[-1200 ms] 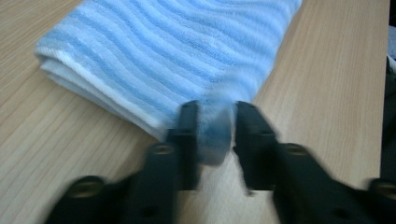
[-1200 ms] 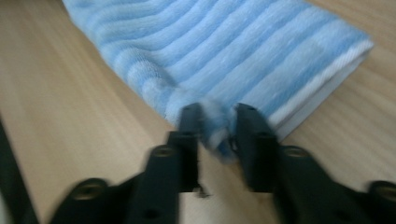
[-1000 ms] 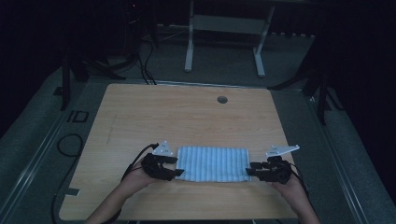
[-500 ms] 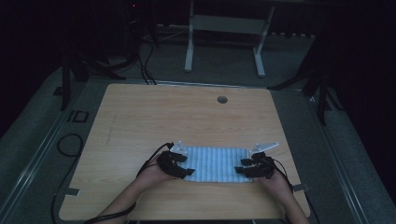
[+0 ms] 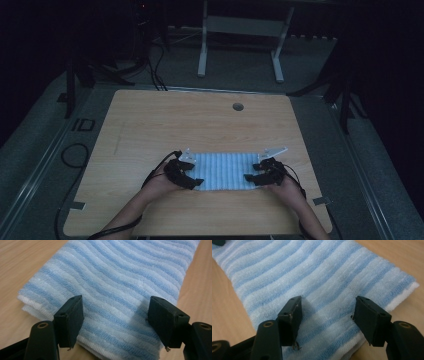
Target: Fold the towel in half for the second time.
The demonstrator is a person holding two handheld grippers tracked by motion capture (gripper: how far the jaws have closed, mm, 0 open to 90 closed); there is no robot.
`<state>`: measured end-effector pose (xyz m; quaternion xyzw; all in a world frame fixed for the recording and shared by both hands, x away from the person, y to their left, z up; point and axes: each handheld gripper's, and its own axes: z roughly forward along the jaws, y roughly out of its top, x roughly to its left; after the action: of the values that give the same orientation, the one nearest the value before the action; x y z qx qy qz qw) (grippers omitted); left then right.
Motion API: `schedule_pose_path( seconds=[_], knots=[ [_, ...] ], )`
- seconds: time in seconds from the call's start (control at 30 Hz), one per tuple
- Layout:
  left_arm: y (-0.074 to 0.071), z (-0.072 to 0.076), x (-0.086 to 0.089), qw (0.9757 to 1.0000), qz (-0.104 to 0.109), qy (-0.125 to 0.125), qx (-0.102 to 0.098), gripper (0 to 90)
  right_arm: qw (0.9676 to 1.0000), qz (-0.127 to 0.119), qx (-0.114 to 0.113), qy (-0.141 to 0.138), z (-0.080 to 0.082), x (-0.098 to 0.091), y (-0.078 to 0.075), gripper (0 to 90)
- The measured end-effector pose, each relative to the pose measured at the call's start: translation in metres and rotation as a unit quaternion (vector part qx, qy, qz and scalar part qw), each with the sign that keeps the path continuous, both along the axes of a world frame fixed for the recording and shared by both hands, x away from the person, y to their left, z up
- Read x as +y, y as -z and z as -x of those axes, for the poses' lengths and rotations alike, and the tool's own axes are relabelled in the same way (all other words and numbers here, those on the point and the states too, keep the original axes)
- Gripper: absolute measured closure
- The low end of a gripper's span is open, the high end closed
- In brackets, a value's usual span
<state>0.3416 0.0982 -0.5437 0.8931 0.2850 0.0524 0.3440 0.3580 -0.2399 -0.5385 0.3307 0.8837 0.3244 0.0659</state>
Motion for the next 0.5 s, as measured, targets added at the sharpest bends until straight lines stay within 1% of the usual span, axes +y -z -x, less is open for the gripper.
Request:
schedule_pose_path(
  seconds=[0.1, 0.2, 0.23, 0.37, 0.5],
  knots=[
    [-0.001, -0.009, 0.009, 0.9999, -0.004, -0.012, 0.001, 28.9, 1.0000, 0.004, 0.000, -0.005, -0.011, 0.011, 0.000, 38.3],
    [-0.001, -0.019, 0.019, 0.9995, 0.001, -0.031, 0.005, 28.9, 1.0000, 0.002, 0.001, -0.006, -0.024, 0.021, 0.000, 38.3],
    [0.000, -0.023, 0.022, 0.9994, 0.002, -0.034, 0.006, 28.9, 1.0000, 0.002, 0.001, -0.007, -0.027, 0.024, 0.000, 38.3],
    [-0.002, -0.039, 0.033, 0.9987, -0.007, -0.049, 0.007, 28.9, 1.0000, 0.006, 0.002, -0.006, -0.040, 0.037, -0.001, 38.3],
    [-0.003, -0.051, 0.039, 0.9982, -0.016, -0.057, 0.007, 28.9, 0.9999, 0.009, 0.001, -0.005, -0.050, 0.048, -0.001, 38.2]
  ],
)
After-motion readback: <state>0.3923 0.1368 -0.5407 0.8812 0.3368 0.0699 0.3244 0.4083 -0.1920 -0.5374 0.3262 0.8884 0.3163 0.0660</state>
